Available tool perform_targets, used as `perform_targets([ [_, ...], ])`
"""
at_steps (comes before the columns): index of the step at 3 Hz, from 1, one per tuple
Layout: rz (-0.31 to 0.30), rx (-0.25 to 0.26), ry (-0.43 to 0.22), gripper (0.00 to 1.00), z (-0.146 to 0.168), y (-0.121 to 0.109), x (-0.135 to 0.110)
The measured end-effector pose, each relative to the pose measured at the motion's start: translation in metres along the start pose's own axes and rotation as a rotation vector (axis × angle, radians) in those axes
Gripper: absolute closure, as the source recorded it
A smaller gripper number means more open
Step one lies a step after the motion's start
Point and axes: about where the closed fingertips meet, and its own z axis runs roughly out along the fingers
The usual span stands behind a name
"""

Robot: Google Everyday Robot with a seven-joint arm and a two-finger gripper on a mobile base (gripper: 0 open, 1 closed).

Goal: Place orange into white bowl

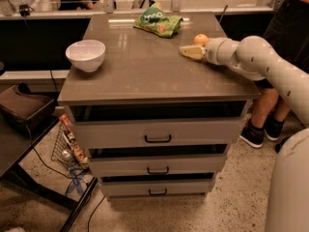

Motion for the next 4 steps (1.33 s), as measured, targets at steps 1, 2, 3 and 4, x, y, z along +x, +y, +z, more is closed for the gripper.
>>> perform_targets([
  [1,0.000,-0.003,0.001,0.71,0.0018,0.0019,0.0006],
  [2,0.001,-0.007,0.002,0.94,0.0038,0.0041,0.0012],
  [3,0.001,-0.009,0.002,1.00,0.0052,0.0056,0.0016],
  [4,0.001,-0.010,0.002,1.00,0.0056,0.0061,0.0015],
])
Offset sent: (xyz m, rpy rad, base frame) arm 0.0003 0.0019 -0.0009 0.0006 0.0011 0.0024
